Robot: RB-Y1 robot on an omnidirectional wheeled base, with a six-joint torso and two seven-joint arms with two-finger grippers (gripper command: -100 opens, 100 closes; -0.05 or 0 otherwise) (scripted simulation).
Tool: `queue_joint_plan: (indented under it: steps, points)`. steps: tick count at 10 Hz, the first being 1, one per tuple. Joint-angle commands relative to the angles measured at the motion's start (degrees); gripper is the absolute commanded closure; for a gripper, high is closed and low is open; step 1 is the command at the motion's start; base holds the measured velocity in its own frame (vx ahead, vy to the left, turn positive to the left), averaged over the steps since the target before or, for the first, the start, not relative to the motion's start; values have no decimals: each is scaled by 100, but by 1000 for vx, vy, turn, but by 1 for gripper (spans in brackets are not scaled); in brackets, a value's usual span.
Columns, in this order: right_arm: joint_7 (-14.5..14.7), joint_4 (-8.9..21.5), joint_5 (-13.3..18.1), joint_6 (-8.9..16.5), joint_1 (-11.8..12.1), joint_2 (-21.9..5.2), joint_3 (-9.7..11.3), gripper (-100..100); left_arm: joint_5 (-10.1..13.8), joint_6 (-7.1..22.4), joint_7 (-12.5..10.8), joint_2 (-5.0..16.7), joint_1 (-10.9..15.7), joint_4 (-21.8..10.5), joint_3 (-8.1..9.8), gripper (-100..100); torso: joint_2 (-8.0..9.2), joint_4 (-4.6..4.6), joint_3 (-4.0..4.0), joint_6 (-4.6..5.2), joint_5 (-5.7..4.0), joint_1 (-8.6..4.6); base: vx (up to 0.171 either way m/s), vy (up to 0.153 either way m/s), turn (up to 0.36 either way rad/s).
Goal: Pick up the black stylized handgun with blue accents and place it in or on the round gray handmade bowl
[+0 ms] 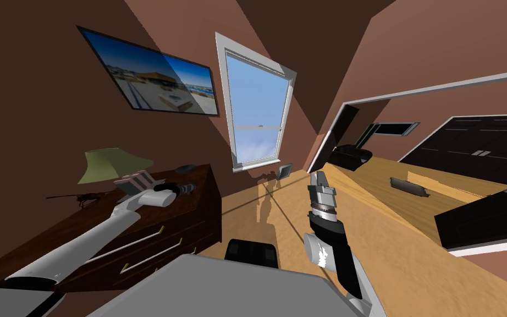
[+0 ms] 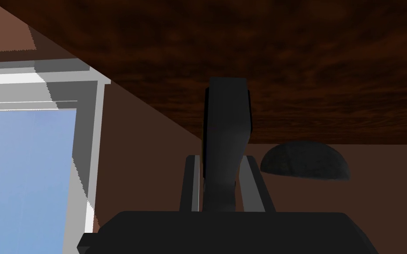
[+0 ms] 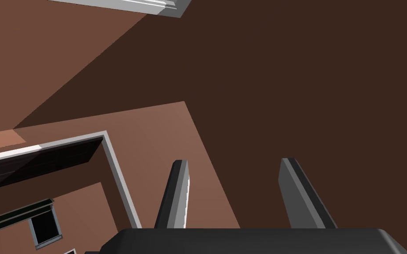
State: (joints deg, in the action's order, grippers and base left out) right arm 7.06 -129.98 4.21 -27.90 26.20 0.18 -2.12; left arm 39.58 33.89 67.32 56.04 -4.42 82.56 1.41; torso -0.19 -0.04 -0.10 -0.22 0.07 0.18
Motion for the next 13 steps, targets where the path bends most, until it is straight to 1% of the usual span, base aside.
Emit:
queue_joint_plan:
  steps: [1, 2, 3, 5, 9, 10, 12, 13]
  points:
    - [0, 0, 0, 0, 0, 0, 0, 0, 0, 0, 0, 0, 0, 0, 0, 100, 0, 0, 0, 0, 0, 0, -3, -10, 40]
    - [0, 0, 0, 0, -1, 0, 0, 0, 2, 14, 0, 2, -4, 10, 2, 0, 0, 0, 0, 6, 0, 0, 0, 0, 0]
    - [0, 0, 0, 0, -1, 0, 0, 0, 111, -54, -32, 86, 98, -185, 103, 100, -2, 0, -1, 7, 0, 2, -32, 26, -234]
    - [0, 0, 0, 0, -2, -1, 0, 0, 230, -132, -77, 184, 220, -413, 216, 100, 10, 9, 9, 18, -1, 20, -65, 58, -253]
    - [0, 0, 0, 0, -1, -1, 0, 0, 412, -248, -141, 346, 385, -804, 393, 100, 10, 10, 10, 15, 3, 16, -33, 36, -152]
    - [0, 0, 0, 0, -1, -1, 0, 0, 412, -248, -141, 346, 385, -804, 393, 100, 8, 11, 10, 17, 2, 17, -14, 29, -69]
    - [0, 0, 0, 0, -1, -1, 0, 0, 501, -303, -167, 435, 455, -1016, 481, 100, 5, 9, 7, 12, 3, 13, -18, 25, -123]
    - [0, 0, 0, 0, -1, -1, 0, 0, 582, -351, -190, 523, 517, -1224, 563, 100, 5, 10, 7, 12, 2, 17, -39, 56, -288]
